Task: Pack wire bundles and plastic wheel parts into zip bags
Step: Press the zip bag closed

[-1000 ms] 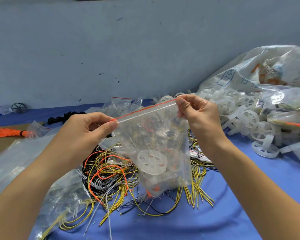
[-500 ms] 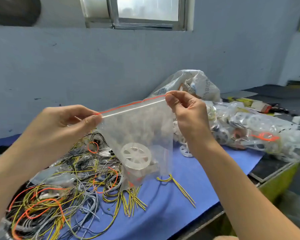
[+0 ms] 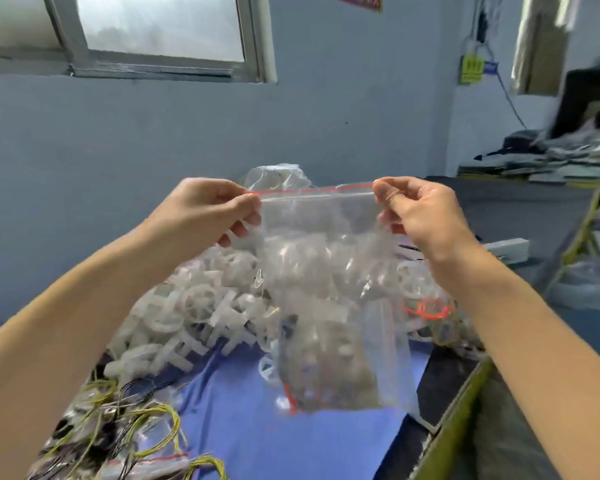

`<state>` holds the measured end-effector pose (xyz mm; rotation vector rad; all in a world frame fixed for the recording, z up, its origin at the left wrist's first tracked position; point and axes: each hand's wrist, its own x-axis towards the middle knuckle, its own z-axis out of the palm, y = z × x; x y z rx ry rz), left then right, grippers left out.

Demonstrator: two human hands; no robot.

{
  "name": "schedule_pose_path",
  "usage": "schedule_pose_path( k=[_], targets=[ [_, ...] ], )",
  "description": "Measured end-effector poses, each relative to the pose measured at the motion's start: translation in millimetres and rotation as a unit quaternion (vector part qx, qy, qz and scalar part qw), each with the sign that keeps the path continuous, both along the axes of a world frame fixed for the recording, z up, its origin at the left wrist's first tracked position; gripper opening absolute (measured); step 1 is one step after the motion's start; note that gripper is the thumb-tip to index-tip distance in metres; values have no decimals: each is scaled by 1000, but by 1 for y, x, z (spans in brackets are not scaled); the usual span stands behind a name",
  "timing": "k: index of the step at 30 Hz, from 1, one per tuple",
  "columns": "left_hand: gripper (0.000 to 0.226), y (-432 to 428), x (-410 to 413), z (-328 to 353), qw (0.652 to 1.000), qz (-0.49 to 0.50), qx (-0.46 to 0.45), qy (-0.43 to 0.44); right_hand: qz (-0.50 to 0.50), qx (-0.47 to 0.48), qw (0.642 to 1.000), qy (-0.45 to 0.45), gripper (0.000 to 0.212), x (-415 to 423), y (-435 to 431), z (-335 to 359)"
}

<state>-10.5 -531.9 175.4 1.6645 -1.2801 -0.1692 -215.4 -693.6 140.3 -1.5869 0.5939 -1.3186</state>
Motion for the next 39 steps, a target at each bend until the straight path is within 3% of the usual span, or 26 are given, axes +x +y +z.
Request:
schedule_pose_path(
  k=[4, 8, 10, 14, 16, 19, 25, 31, 34, 39],
  targets=[
    [20, -148, 54, 5, 998, 34, 50, -25, -61, -5, 994, 88, 10, 56, -130, 12],
    [23, -271, 95, -53, 985, 98, 141, -26, -183, 39, 950, 251, 36, 107, -216, -13],
    [15, -309, 106, -88, 977, 114, 178, -33, -194, -23, 930, 312, 39, 127, -223, -31],
    [38, -337, 105, -116, 961, 95, 242, -89, -118, -159, 888, 416, 40, 160, -201, -54],
    [35, -327, 98, -109, 966, 73, 237, -69, -126, -187, 868, 441, 39, 167, -184, -59],
    [14, -283, 89, -86, 969, 63, 235, -34, -134, -229, 855, 446, 39, 175, -143, -57],
    [23, -143, 101, -33, 965, 61, 230, -108, -107, -291, 856, 414, 35, 197, -25, -34],
    [30, 65, 139, 6, 939, 120, 278, -163, 2, -342, 861, 378, 36, 242, 139, -13],
    [34, 180, 154, 17, 908, 171, 343, -171, 75, -364, 856, 360, 37, 271, 228, -9],
    [35, 361, 169, 8, 823, 252, 483, -163, 190, -403, 830, 335, 37, 306, 364, -23]
  ],
)
